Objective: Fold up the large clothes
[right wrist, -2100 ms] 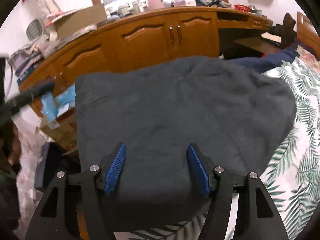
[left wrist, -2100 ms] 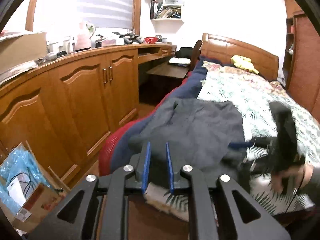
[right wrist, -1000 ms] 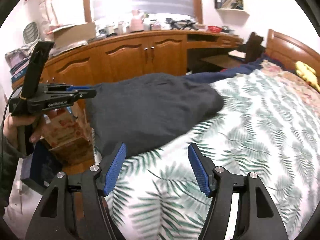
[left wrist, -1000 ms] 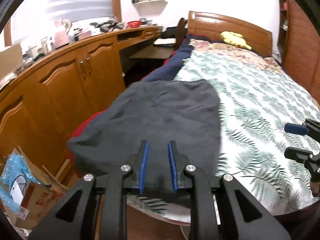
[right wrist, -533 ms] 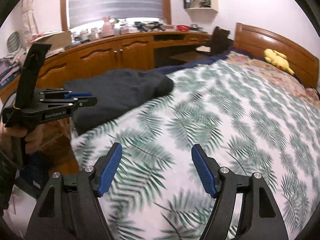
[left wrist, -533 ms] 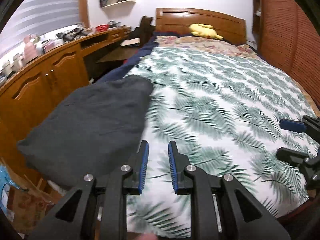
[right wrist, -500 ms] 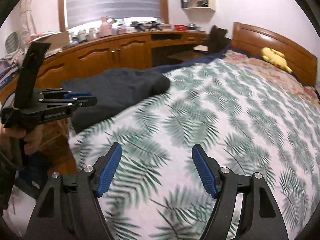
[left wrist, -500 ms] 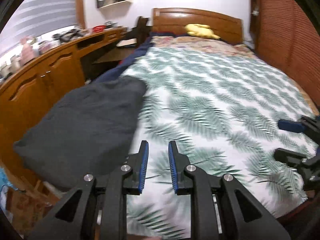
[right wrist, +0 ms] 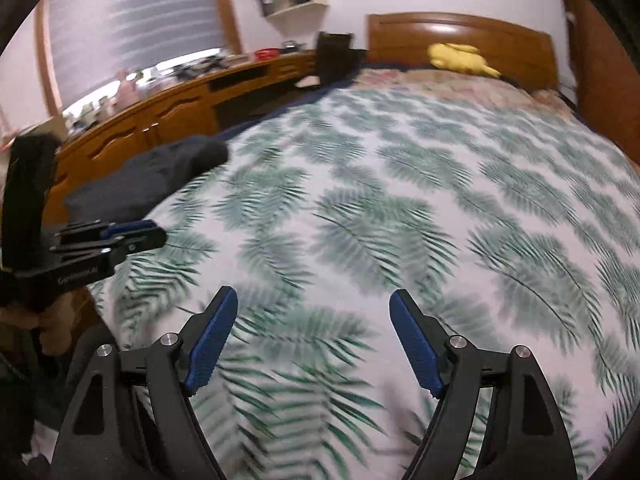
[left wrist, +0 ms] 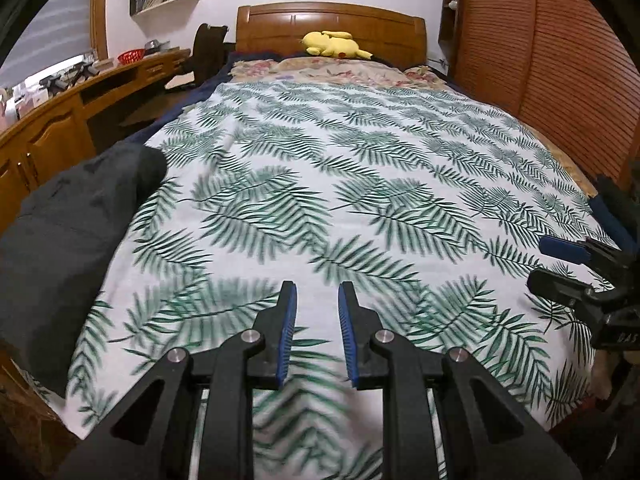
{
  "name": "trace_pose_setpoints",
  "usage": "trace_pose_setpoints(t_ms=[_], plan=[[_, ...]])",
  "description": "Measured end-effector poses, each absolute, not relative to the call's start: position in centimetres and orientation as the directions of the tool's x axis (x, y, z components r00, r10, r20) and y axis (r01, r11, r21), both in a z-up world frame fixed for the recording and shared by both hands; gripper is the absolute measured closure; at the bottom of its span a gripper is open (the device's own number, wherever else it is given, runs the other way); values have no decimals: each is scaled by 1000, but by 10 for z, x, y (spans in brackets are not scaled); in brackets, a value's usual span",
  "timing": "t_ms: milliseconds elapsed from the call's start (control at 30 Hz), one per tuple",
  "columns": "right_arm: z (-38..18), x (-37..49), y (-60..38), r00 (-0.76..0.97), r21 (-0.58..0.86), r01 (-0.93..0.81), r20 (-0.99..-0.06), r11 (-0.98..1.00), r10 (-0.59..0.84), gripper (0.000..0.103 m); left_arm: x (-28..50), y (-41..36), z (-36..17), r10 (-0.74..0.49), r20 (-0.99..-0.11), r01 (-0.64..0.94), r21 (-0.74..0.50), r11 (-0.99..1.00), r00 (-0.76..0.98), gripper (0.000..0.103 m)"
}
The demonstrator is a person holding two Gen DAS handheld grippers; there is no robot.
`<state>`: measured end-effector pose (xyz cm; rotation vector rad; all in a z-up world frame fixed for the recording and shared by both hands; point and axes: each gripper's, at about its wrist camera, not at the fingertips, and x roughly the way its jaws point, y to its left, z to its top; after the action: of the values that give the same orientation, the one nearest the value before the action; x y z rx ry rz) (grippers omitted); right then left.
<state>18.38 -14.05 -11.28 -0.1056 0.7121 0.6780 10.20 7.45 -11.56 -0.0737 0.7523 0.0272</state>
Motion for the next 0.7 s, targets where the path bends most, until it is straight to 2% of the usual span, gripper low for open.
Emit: trace_pose_setpoints(t_ms=[367, 700], plan=[[-103, 166, -227, 705, 101, -382, -611, 918, 361, 16, 105, 5, -104, -84, -668, 44, -77, 996, 740, 83], [-45, 133, -259, 797, 93, -311, -517, 946, 313, 16, 84, -30, -46, -128, -588, 100, -79, 992, 799, 82]])
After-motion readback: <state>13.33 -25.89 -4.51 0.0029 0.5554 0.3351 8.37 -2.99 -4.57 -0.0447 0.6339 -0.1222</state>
